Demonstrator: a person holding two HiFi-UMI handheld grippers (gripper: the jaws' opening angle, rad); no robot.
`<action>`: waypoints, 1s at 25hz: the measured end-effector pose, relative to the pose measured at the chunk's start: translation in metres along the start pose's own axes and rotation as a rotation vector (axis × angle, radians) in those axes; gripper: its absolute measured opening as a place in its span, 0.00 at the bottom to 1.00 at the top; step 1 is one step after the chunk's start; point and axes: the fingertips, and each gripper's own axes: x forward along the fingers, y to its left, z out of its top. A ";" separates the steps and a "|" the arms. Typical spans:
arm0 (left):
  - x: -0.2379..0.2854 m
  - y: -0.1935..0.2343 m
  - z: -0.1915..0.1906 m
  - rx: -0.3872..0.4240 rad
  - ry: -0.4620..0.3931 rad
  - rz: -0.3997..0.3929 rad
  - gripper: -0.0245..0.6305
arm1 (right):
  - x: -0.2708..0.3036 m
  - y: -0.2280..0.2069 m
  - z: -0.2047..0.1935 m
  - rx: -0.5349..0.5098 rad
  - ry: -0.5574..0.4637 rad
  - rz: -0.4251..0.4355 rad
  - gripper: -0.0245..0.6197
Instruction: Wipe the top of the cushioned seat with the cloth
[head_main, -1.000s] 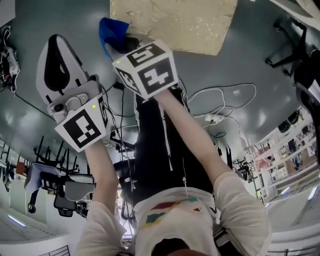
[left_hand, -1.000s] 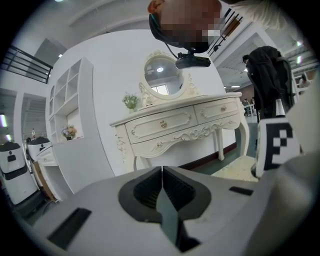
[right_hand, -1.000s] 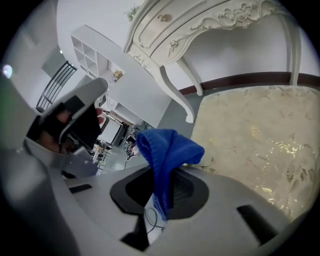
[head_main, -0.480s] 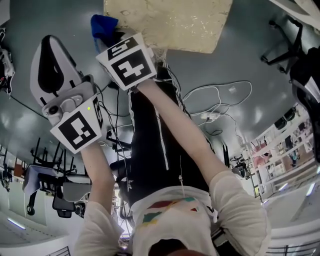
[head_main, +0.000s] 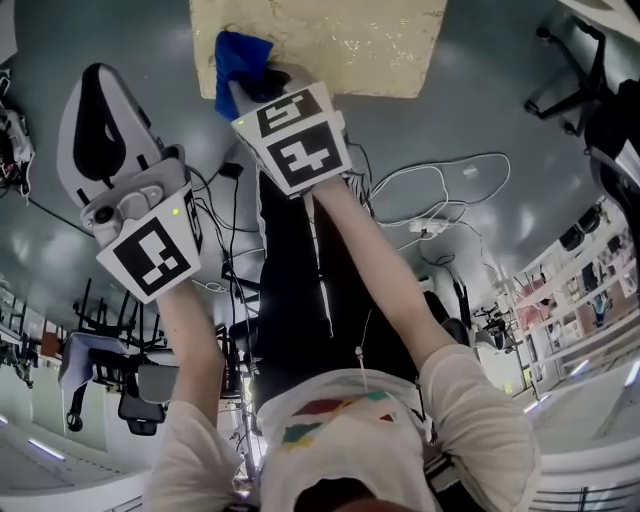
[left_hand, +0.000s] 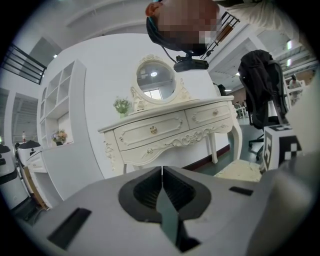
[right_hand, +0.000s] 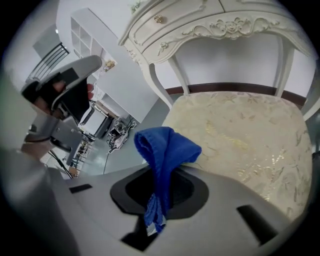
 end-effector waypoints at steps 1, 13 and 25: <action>0.002 -0.002 0.000 0.001 0.003 -0.006 0.05 | -0.005 -0.007 -0.003 -0.003 0.005 -0.015 0.09; 0.026 -0.048 0.019 -0.020 0.000 -0.090 0.05 | -0.087 -0.109 -0.045 -0.039 0.065 -0.220 0.09; 0.047 -0.105 0.032 0.021 -0.006 -0.189 0.05 | -0.156 -0.201 -0.094 0.041 0.106 -0.350 0.09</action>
